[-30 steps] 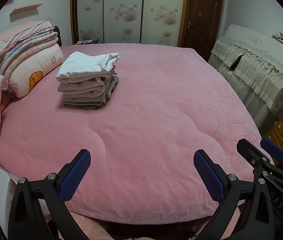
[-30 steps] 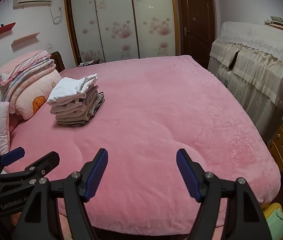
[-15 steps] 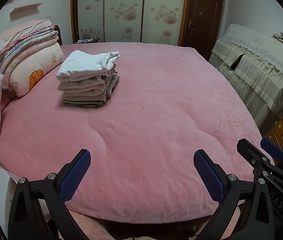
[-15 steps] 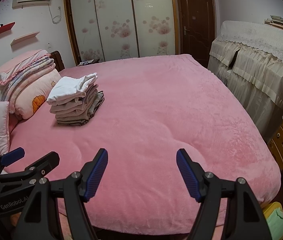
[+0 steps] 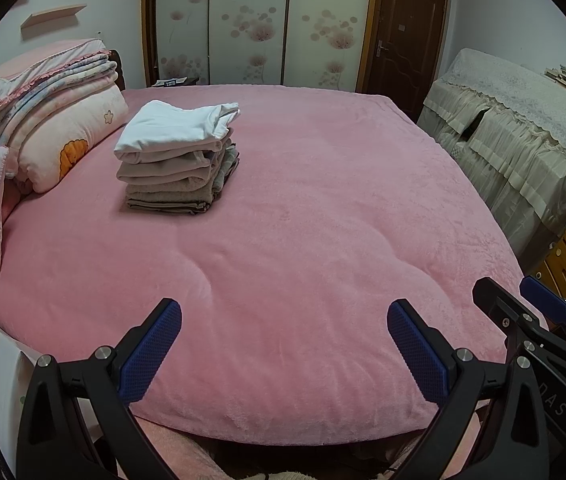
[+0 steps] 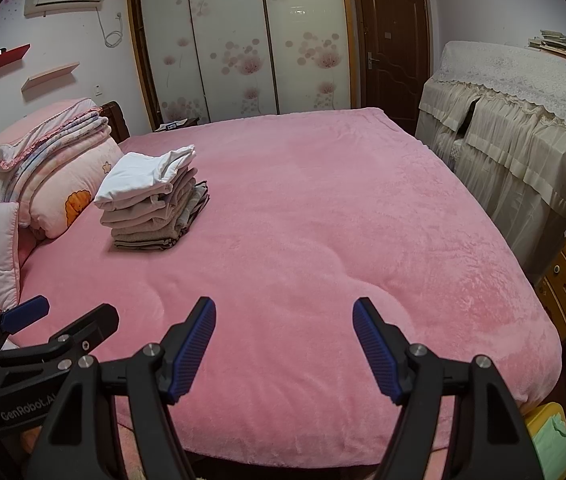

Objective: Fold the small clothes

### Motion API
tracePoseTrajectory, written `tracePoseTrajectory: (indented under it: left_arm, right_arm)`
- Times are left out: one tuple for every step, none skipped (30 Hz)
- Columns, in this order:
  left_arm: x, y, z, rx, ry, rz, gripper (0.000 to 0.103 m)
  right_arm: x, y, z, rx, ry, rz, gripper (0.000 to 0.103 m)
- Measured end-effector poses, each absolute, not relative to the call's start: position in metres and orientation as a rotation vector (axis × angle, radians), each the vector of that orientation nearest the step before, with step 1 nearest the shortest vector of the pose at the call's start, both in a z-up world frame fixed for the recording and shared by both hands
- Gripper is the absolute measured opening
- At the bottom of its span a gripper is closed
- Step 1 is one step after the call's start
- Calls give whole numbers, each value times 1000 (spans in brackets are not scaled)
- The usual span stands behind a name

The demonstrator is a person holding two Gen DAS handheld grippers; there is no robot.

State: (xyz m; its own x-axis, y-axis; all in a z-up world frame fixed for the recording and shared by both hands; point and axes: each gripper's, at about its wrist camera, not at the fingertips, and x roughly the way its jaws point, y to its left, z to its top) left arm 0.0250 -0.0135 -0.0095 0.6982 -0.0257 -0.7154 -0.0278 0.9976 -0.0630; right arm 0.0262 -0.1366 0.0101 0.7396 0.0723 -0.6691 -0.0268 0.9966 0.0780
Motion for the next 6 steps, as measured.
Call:
tracePoseTrajectory:
  left_arm:
    - [25,-13,-10,-71,798,1,102]
    - [24,-13,-10,-72,799,2,102]
    - [24,-13,-11,-73,800,3,102]
    - [24,-13,-11,-73,800,3,102]
    - [23,-13,-11,-74,802,4,102]
    - [22,-13,-12,-74,803,5,102]
  right_arm:
    - [26,-137,10,65,736,54,72]
    - [26,-137,10,64,736,54,72]
    - [26,-137,10,63,736,54,72]
    - [26,-137,10,63,737,54,72]
    - [26,-137,10,64,737,54,72]
    - [26,-137,10,65,737,54,72]
